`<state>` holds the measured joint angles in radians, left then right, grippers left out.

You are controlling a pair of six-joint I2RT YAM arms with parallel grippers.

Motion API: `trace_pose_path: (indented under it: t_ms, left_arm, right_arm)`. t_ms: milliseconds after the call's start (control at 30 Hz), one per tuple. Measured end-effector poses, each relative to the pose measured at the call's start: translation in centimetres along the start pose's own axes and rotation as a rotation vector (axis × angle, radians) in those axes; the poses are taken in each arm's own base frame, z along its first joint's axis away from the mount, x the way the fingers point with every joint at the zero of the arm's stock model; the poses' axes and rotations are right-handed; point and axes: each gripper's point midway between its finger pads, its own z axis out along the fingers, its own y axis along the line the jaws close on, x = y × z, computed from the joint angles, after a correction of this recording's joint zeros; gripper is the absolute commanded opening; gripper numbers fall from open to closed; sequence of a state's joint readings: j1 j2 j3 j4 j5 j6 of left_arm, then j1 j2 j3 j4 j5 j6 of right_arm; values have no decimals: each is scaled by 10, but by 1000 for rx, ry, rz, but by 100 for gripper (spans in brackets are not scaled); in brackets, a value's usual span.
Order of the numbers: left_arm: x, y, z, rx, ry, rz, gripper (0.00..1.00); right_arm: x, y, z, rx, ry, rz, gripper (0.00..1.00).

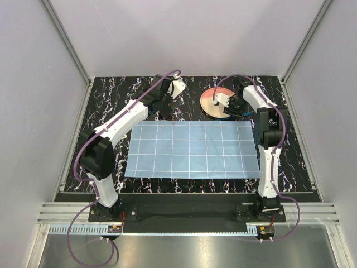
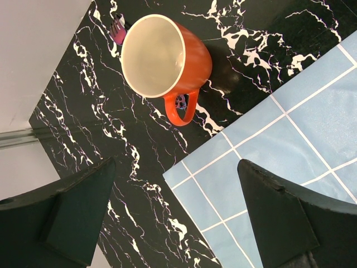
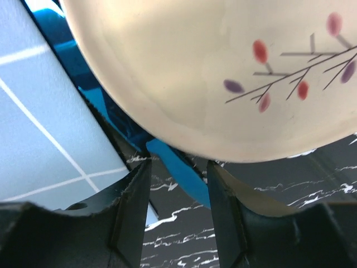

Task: Set the dinner table for one person
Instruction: Move the knife to the center of the board.

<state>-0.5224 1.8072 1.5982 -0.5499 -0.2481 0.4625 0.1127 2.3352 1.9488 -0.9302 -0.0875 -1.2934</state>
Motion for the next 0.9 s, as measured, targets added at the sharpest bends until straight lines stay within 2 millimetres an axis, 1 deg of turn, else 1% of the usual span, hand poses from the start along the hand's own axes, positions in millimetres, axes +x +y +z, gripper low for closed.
trace_pose_path:
  t_ms: [133,200,267,300,400,600,900]
  left_arm:
    - [0,0,0,0,0,0,99]
    - [0,0,0,0,-1,0,99]
    - [-1,1,-1,-2,-2,0,99]
    - [-1,1,-2,-3,-4,0,99]
    - [-2,4,-7,-8,-12,3,99]
    - [-7,10,-16,-27,-31,3,99]
    - [-7,12,-16,-31,-32,4,99]
  right_arm:
    - [-3,-3,2,0,-3,-3,51]
    - [-3,-4,2,0,-1,-2,47]
    - [-3,-4,3,1,-1,-1,42]
    - [-3,-5,4,1,0,2,35]
    - [-3,-5,5,3,3,4,30]
    - [-3,-5,5,6,16,3,28]
    - [3,-4,5,23,18,21,28]
